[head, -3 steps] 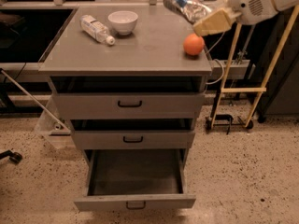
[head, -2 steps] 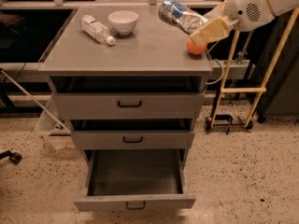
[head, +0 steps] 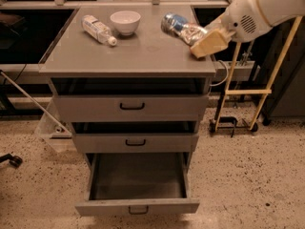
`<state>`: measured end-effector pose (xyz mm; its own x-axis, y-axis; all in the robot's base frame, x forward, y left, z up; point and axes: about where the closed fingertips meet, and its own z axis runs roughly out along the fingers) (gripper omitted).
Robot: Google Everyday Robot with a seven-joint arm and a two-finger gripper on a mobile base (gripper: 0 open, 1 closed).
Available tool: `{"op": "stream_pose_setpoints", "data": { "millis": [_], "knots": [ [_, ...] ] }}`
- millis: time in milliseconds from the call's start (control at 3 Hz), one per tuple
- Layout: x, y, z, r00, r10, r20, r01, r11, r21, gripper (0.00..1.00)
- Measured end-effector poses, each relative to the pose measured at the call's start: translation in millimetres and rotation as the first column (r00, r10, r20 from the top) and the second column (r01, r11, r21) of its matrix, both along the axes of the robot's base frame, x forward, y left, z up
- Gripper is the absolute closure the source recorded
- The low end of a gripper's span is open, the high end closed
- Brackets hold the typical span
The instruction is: Place redbull can into bottom drawer
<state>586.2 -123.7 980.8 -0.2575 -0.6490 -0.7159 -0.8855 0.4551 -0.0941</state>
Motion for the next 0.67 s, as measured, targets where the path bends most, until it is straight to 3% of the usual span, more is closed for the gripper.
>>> {"op": "stream_pose_setpoints", "data": {
  "millis": [333,667],
  "knots": [
    [-16.7,3.9,-11.9,0.9916,-0.126,0.031,0.129,0.98,-0.152,1.0],
    [-44.3,8.7,-44.2,0.9783,-0.206,0.019,0.2,0.92,-0.338,1.0]
  ]
}}
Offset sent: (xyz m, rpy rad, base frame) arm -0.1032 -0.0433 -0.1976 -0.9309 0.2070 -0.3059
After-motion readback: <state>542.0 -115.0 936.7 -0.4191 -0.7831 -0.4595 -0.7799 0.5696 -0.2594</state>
